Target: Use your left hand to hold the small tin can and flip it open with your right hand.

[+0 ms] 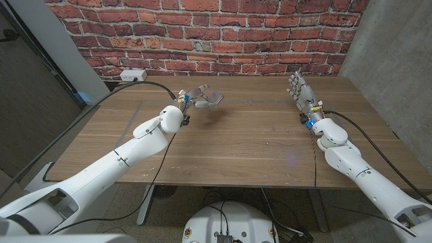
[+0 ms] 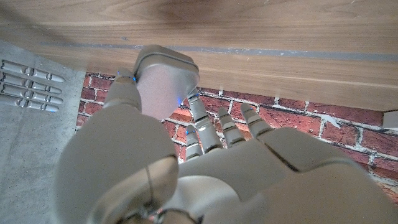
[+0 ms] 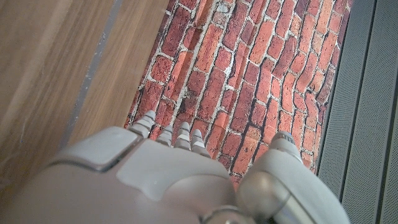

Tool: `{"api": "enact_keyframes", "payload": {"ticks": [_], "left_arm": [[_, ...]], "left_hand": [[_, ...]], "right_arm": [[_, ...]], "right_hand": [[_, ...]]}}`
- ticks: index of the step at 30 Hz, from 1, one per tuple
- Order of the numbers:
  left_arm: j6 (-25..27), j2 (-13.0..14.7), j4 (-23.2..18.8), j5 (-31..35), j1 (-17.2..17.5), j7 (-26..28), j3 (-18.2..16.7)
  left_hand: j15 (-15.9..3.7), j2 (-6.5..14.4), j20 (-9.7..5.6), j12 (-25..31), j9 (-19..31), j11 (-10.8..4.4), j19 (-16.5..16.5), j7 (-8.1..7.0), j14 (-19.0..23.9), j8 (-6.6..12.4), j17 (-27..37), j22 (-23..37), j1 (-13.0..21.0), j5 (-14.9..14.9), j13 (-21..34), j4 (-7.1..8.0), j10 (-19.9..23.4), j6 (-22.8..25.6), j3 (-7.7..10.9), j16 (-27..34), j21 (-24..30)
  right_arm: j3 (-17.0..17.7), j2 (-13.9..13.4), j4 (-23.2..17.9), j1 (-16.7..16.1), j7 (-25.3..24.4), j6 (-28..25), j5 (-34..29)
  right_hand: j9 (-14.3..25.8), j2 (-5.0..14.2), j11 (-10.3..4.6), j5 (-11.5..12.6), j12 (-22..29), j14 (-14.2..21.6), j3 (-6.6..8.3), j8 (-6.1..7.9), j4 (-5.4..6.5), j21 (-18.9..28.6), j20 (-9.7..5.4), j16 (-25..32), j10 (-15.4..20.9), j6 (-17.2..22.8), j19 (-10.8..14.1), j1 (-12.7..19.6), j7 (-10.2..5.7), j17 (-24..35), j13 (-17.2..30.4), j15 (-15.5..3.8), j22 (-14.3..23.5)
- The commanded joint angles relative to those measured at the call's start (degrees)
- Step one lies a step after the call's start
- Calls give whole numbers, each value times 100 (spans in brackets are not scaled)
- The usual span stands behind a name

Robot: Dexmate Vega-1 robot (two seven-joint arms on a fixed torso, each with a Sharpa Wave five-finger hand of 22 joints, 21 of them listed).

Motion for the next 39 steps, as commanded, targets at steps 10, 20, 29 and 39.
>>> {"api": "enact_keyframes", "payload": {"ticks": [10, 20, 29, 39], "left_arm": [[-1820, -466, 1415, -1460, -535, -217, -31], [-2383, -568, 1708, -1752, -570, -185, -76], [-2783, -633, 1873, -2060, -594, -371, -102], [-3133, -804, 2212, -2527, -655, -705, -120]], "left_hand": [[-617, 63, 51, -182, 2, -338, -48, 50, -177, -67, 32, 18, -57, 36, -45, 90, 157, -253, -16, -38, -28], [-700, 59, 1, -197, -3, -341, -21, 19, -57, 3, 27, 19, -122, 50, -41, 129, 242, -130, -48, 21, -17], [-736, 48, -53, -182, -6, -343, -18, 22, -17, 35, 16, 17, -116, 59, -34, 123, 352, -43, -55, 29, -19], [-740, 62, -93, -181, -8, -345, -31, 19, -20, 40, 9, 16, -105, 66, -28, 122, 425, -13, -50, 21, -26]], "right_arm": [[-126, -430, -902, -274, -842, -794, -697], [-91, -430, -960, -298, -899, -823, -700], [-87, -521, -1136, -320, -953, -882, -824], [-118, -720, -1629, -400, -997, -1383, -854]], "right_hand": [[35, 78, 6, -23, 568, 168, 1, 51, -101, 28, 104, 83, 1356, -19, -116, 109, -14, 25, 120, 100, 24], [36, 70, 90, -27, 578, 210, -3, 55, -116, 35, 146, 85, 1365, -14, -97, 124, -21, 27, 138, 126, 24], [37, 62, 143, -29, 556, 404, -7, 54, -136, 105, 242, 131, 1279, -20, 120, 147, -19, 30, 163, 237, 22], [38, 68, 230, -25, 544, 422, 13, 53, -170, 112, 298, 113, 1231, -34, 192, 212, -17, 28, 176, 267, 20]]}}
